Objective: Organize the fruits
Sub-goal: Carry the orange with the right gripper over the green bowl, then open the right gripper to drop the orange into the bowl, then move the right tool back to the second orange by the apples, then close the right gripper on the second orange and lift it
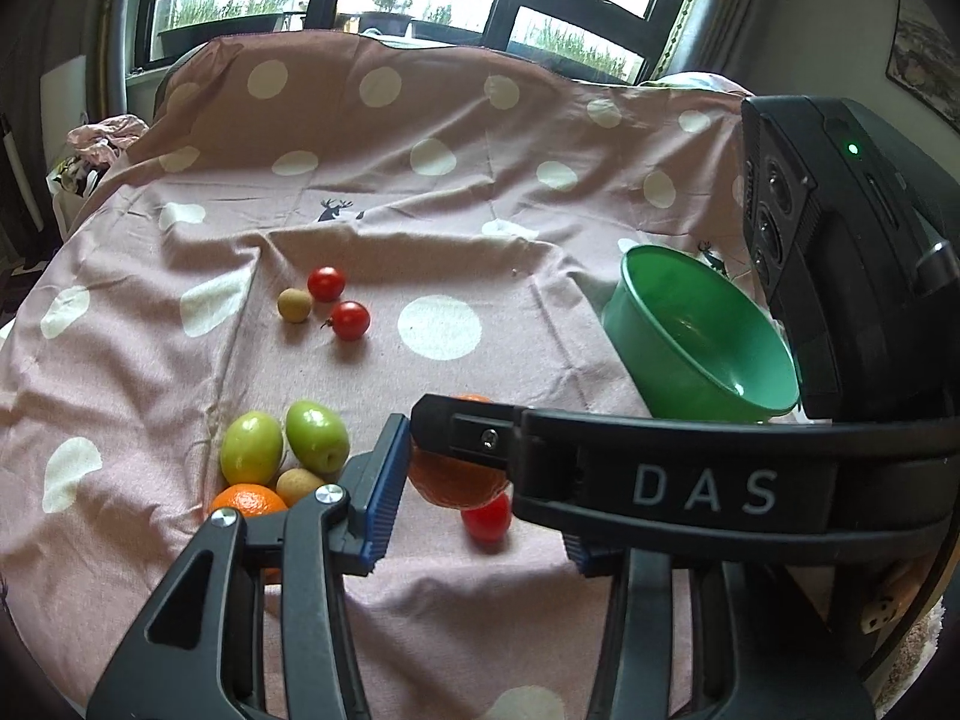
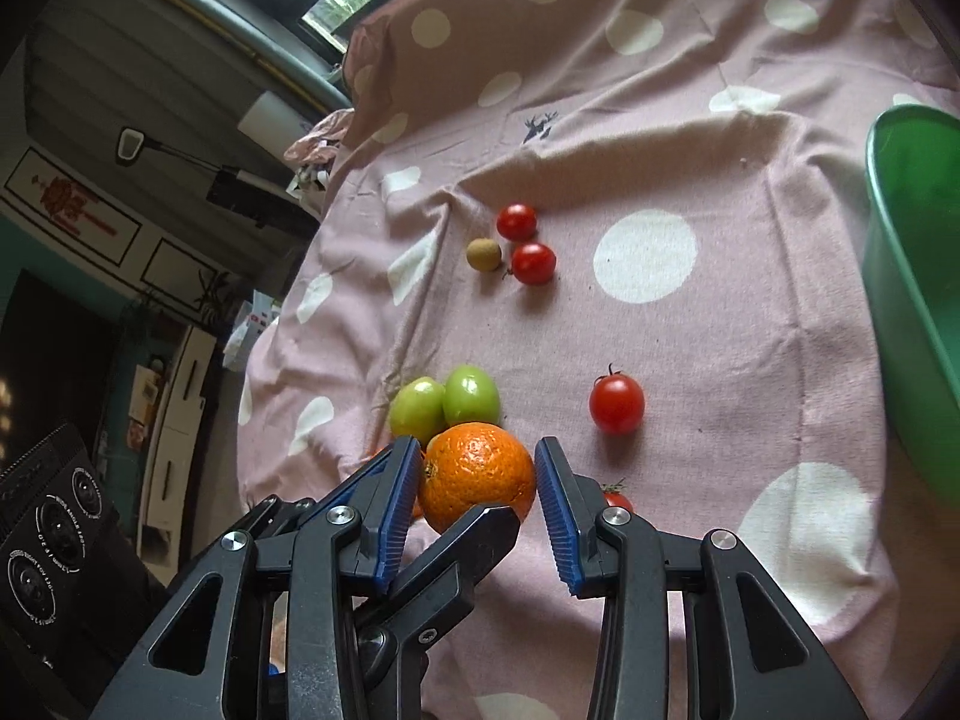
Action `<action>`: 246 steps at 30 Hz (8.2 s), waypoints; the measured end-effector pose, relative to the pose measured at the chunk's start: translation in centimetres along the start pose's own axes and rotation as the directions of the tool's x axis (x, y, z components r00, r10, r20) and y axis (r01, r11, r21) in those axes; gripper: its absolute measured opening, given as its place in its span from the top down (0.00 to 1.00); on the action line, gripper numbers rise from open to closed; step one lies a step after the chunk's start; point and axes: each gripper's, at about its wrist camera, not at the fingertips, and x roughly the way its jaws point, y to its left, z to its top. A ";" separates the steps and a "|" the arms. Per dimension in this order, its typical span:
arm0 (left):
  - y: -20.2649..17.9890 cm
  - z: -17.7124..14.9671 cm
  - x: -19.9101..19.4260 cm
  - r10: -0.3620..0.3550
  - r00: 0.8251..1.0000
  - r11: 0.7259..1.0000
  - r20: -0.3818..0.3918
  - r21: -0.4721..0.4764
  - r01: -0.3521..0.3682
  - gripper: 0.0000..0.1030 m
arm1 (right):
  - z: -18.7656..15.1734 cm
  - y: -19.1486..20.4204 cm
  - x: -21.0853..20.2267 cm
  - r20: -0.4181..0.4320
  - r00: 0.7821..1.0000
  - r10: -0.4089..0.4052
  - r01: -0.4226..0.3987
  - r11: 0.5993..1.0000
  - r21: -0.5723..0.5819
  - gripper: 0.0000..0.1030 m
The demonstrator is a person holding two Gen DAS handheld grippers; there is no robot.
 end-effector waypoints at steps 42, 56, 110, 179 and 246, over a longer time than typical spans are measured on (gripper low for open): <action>-13.3 4.2 1.6 -0.218 0.970 0.955 0.104 0.228 0.190 0.59 | 0.0 -7.5 -13.4 0.356 0.926 -0.124 0.062 0.981 0.181 0.59; -17.3 4.8 4.8 -0.295 0.955 0.918 0.038 0.287 0.272 0.60 | -0.5 -11.6 -15.8 0.400 0.888 -0.227 0.104 0.946 0.307 0.59; -17.9 4.3 8.6 -0.375 0.925 0.895 -0.064 0.234 0.379 0.57 | -0.4 -16.2 -15.3 0.337 0.877 -0.342 0.183 0.887 0.424 0.56; 16.5 -0.6 -3.2 0.151 0.988 0.888 0.029 -0.444 -0.123 0.29 | -3.1 4.5 9.2 -0.046 0.997 0.068 -0.074 0.988 -0.138 0.36; 15.2 -0.4 -2.7 0.124 0.992 0.911 0.020 -0.399 -0.106 0.29 | -2.5 2.3 11.1 -0.117 0.968 0.220 -0.211 0.974 0.080 0.54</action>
